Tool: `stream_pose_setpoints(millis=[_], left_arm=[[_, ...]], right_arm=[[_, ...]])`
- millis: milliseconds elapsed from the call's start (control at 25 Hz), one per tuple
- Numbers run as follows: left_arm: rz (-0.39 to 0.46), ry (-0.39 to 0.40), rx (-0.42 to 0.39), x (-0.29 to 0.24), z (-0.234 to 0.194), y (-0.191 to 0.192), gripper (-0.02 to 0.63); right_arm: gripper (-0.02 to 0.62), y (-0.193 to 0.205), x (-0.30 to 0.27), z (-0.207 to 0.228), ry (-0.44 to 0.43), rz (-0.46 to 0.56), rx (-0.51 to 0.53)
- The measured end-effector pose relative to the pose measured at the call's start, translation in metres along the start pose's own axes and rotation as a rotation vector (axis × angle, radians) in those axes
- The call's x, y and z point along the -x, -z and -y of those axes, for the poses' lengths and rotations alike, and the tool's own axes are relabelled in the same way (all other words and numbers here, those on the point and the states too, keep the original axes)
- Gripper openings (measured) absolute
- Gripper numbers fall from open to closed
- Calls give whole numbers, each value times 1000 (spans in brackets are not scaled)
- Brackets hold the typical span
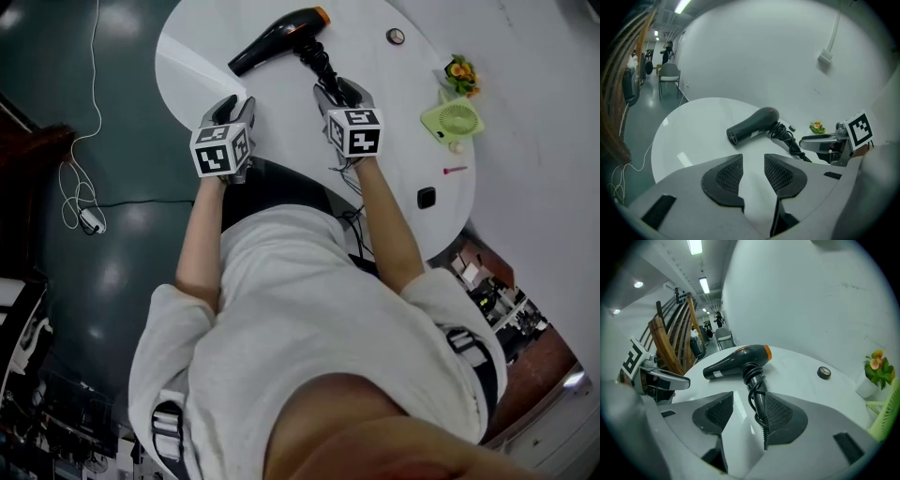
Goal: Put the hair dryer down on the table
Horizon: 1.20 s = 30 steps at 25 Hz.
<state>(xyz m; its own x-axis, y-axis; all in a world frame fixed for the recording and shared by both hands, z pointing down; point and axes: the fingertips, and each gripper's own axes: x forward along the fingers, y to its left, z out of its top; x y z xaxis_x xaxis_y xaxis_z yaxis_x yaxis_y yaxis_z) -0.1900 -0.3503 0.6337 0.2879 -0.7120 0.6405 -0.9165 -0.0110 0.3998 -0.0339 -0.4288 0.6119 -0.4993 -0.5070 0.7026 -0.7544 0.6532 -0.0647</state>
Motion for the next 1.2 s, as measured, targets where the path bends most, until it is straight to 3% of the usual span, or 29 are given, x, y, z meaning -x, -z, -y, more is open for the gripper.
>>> stream_pose_setpoints(millis=[360, 480, 840, 1200], left_arm=[[37, 49, -92, 17, 25, 5, 55], [36, 88, -127, 27, 38, 8, 28], [24, 224, -264, 42, 88, 18, 18], [-84, 365, -410, 42, 162, 45, 18]], right_arm=[[129, 30, 38, -12, 75, 17, -71], [3, 42, 56, -22, 98, 19, -80], [-2, 64, 110, -33, 188, 72, -172], [-2, 98, 170, -12, 285, 132, -279]])
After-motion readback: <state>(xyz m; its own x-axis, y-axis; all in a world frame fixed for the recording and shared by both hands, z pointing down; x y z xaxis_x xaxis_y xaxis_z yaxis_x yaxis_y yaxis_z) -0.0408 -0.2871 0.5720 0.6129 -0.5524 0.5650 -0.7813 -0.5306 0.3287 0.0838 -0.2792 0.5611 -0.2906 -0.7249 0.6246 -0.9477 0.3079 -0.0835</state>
